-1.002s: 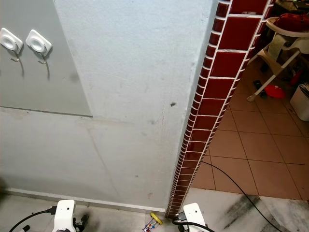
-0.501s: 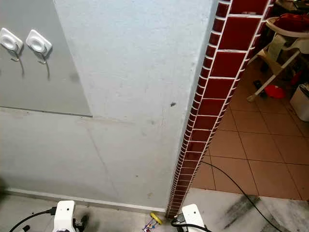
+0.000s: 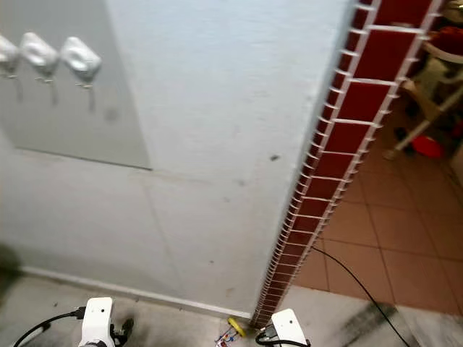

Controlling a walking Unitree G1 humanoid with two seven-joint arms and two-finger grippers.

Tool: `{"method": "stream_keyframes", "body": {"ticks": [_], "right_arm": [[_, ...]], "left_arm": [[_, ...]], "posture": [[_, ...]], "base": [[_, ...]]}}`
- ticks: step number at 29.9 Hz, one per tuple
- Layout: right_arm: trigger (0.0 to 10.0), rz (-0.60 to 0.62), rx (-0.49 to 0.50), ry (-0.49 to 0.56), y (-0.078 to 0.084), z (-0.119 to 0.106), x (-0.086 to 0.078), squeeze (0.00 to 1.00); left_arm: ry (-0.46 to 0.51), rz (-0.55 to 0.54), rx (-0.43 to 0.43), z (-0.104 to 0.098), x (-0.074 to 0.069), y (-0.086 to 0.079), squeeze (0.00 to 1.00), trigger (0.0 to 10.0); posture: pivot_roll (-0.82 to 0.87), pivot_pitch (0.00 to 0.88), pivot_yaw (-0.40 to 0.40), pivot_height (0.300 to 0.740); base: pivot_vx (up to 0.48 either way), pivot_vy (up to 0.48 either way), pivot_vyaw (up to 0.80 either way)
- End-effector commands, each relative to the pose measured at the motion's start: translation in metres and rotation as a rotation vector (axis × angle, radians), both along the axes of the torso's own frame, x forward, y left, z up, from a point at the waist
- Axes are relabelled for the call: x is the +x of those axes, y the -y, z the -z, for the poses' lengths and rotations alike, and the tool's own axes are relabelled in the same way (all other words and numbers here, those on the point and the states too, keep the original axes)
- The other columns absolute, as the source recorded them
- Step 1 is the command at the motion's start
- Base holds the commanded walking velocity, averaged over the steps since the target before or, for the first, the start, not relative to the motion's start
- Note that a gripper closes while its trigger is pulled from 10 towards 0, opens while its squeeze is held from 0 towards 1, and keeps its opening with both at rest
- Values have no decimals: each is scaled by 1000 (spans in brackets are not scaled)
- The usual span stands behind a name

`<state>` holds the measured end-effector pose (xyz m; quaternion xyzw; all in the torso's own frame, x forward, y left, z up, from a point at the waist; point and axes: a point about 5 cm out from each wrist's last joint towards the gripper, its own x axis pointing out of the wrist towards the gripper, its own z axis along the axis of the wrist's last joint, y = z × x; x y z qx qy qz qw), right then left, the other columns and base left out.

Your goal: Hang keys on a hook

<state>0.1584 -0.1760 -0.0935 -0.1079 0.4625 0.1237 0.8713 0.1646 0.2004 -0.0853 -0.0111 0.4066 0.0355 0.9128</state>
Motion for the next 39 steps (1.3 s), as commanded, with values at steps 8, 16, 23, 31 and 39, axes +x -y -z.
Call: {"method": "stream_keyframes", "body": {"ticks": [8,16,23,31,39], "right_arm": [[10000,5,-9,1,1,0,-1,0],[10000,15,-6,1,1,0,0,0],[10000,20,-1,3,0,0,0,0],[10000,33,18,40,1,-3,5,0],[10000,39,3,16,6,-1,-2,0]], "left_arm": [[-15,-3,5,1,-3,-1,0,10000],[-15,-12,0,2,-3,0,0,10000],[-13,-15,-3,1,-3,-1,0,10000],[41,18,-11,-3,3,0,0,10000],[11,14,-14,1,-5,2,0,10000]], "posture": [[-86,0,-16,740],[-88,0,-13,740],[-90,0,-11,740],[-99,0,-3,740],[-98,0,-5,740]], "base": [[0,0,800],[0,0,800],[0,0,800],[0,0,800],[0,0,800]]}}
